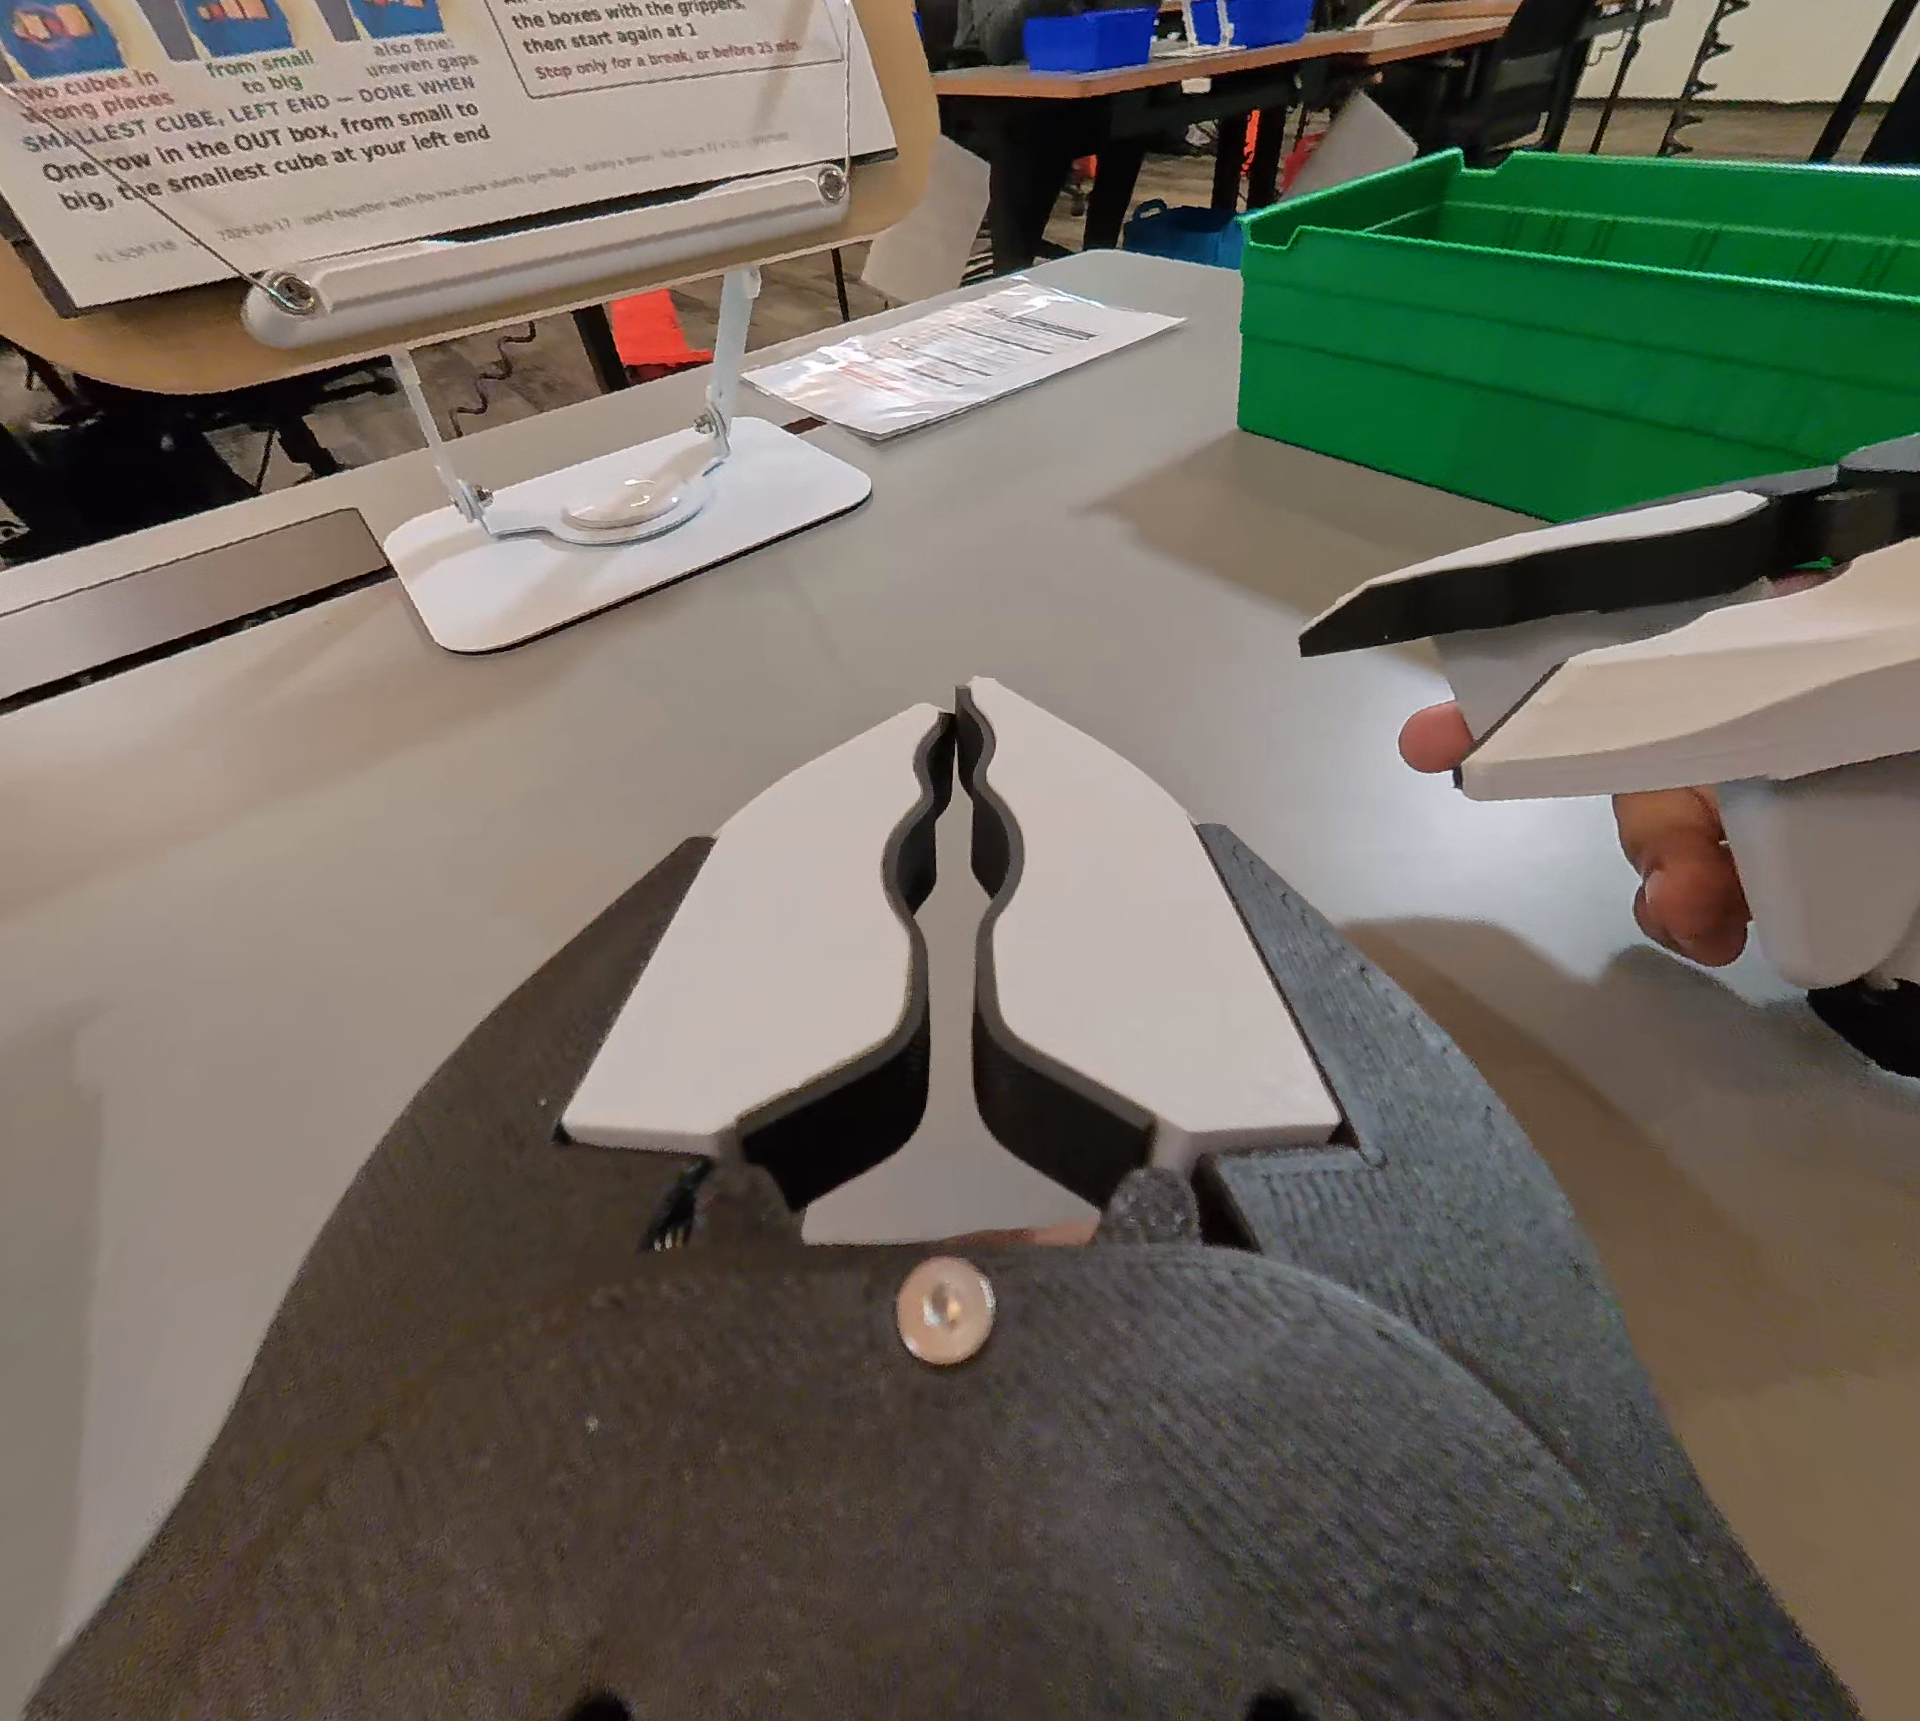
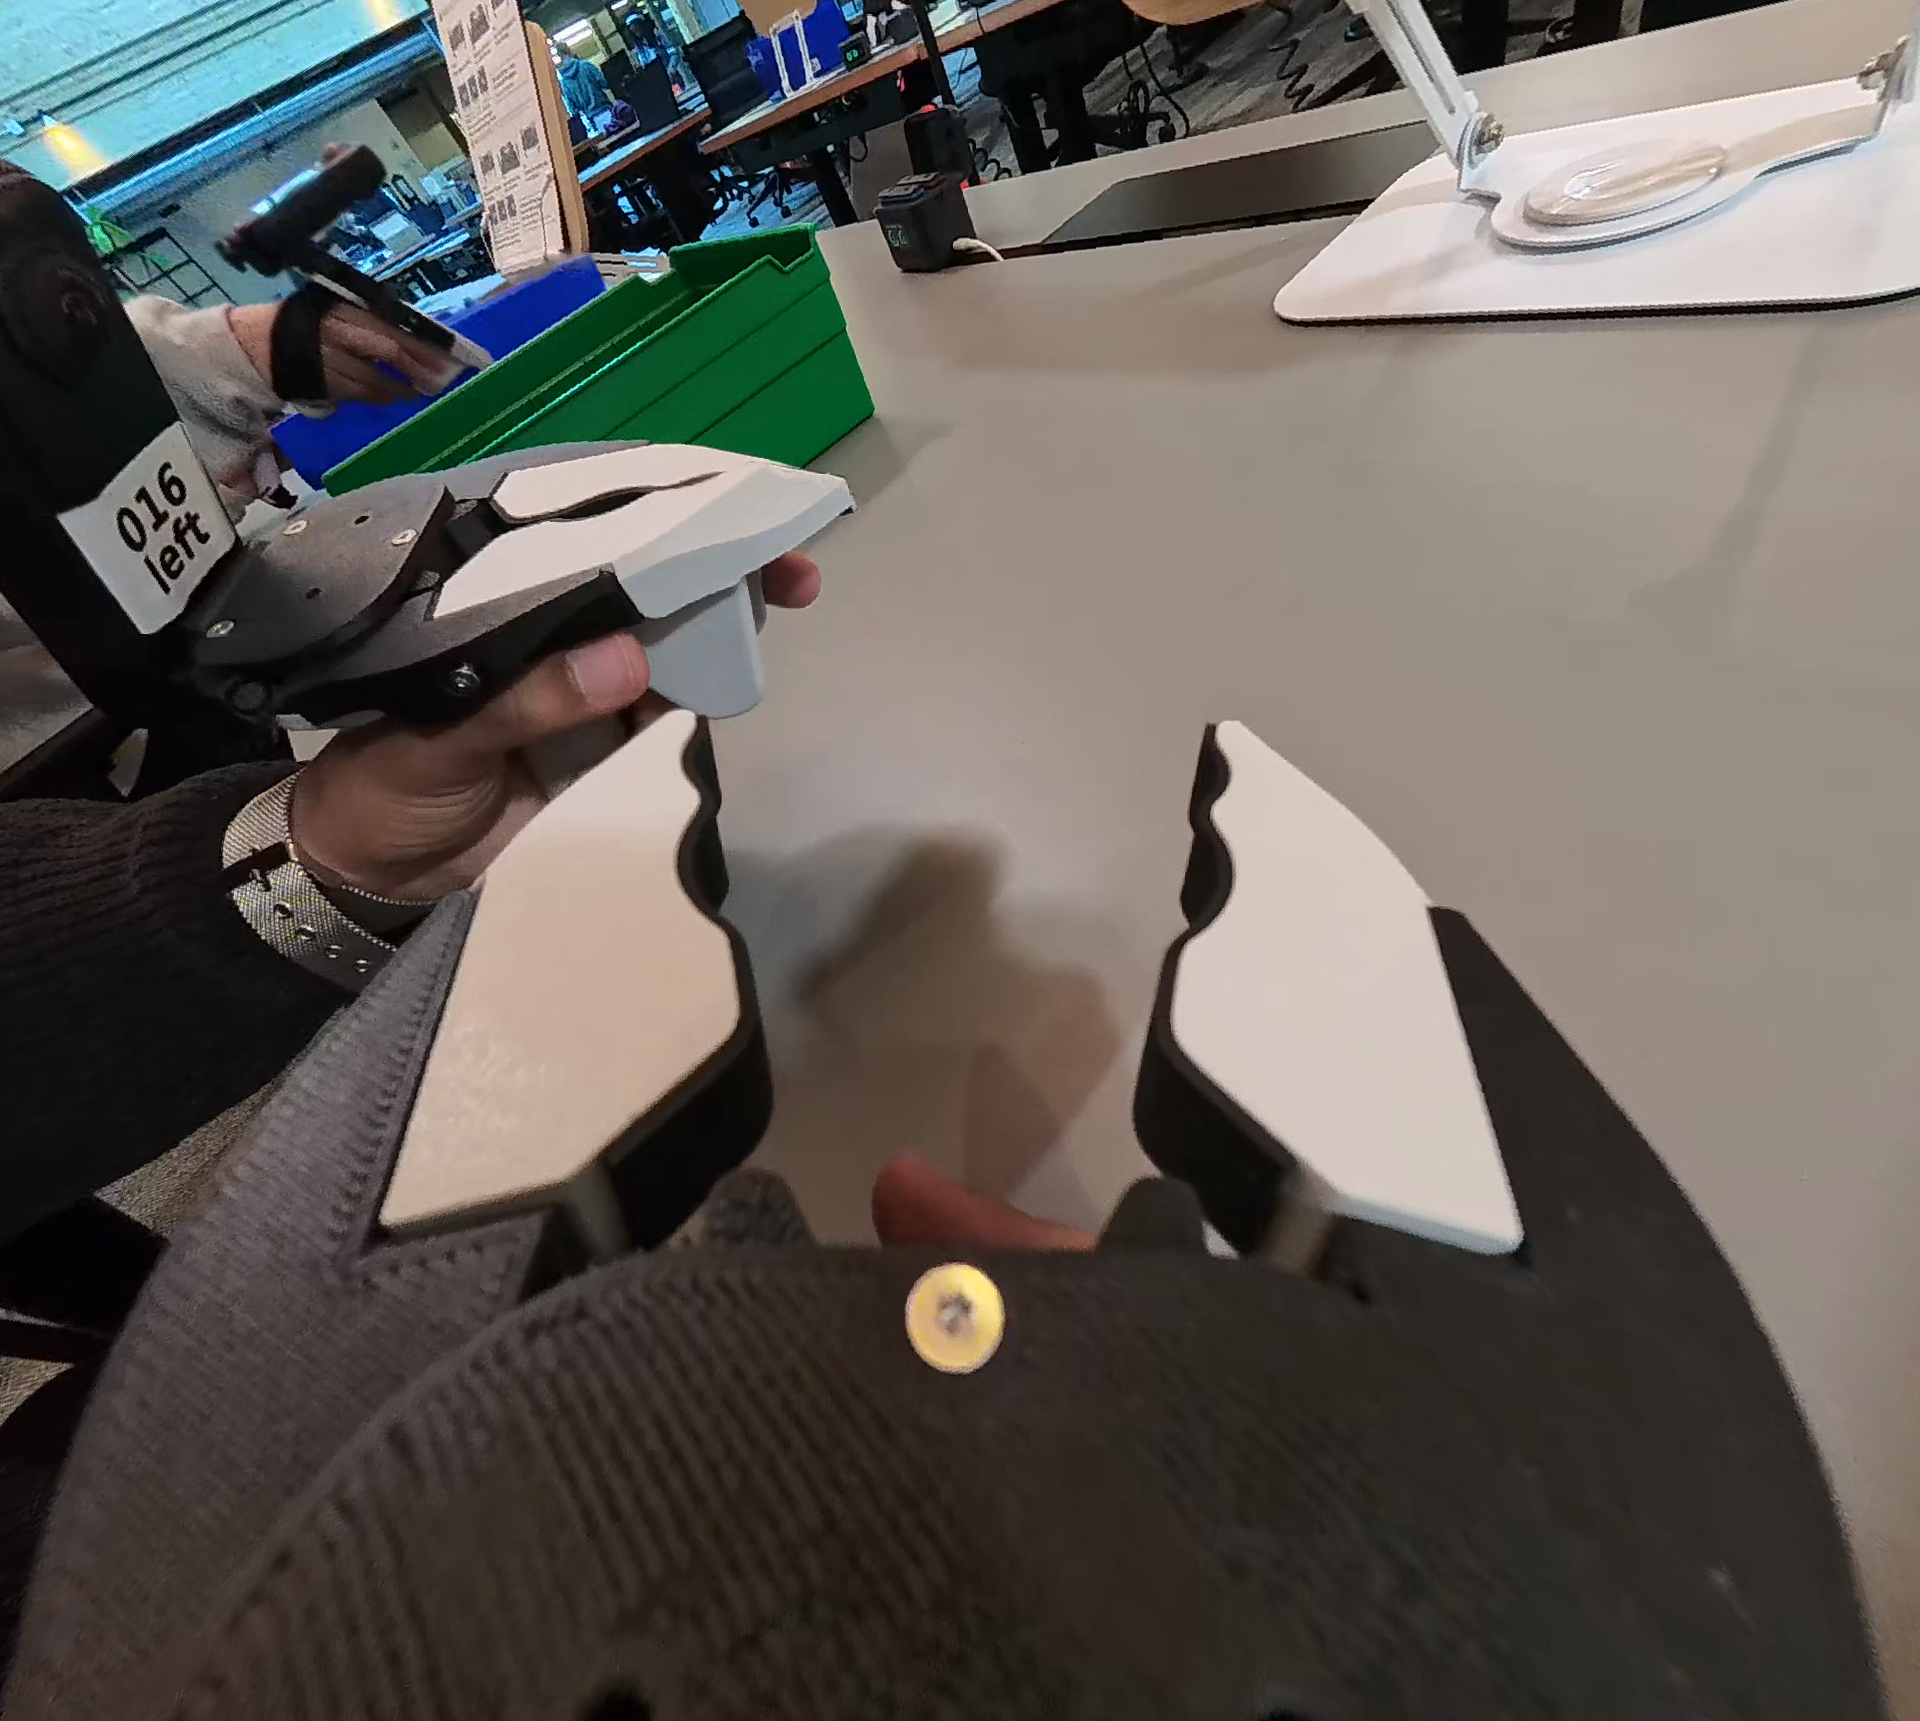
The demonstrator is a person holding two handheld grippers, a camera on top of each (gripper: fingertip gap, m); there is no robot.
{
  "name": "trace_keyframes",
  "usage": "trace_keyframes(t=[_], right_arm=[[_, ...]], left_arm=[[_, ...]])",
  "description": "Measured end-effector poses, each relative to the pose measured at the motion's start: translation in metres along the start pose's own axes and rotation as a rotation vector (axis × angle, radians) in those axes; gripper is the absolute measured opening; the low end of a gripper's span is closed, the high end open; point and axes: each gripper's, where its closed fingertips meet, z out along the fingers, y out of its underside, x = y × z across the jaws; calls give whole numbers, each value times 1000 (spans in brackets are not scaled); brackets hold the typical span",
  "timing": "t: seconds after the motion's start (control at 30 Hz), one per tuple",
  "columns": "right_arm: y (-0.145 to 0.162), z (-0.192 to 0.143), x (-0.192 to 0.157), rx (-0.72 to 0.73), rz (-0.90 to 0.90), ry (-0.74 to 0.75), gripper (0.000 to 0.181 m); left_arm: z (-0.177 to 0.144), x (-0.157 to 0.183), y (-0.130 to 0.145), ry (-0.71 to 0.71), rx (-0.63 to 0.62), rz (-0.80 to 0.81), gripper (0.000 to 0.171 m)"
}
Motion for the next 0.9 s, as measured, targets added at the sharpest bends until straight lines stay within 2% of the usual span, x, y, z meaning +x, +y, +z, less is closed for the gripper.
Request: trace_keyframes(t=[0.1, 0.2, 0.3, 0.4, 0.47, 0.57, 0.73, 0.9], right_arm=[[0, 0, 0, 2, 0, 1, 87], [-2, -1, -2, 12, -7, -5, 87], [-4, -1, -5, 17, -1, -22, 87], [-2, -1, -5, 7, -27, -17, 83], [-1, -1, -4, 1, -62, 2, 82], [-3, -2, -5, 10, -85, 13, 81], [-4, -3, -11, 0, -35, -30, 77], [-15, -11, -7, 58, -16, -33, 74]], left_arm=[[0, 0, -1, 4, -2, -50, 17], [-1, 11, -6, 96, 23, -133, 38], [2, 26, 0, 220, -40, -241, 67], [6, 35, 12, 276, -103, -280, 81], [7, 36, 15, 269, -120, -272, 81], [6, 38, 13, 283, -115, -263, 74], [6, 38, 13, 297, -123, -302, 70], [6, 24, 11, 247, -101, -350, 57]])
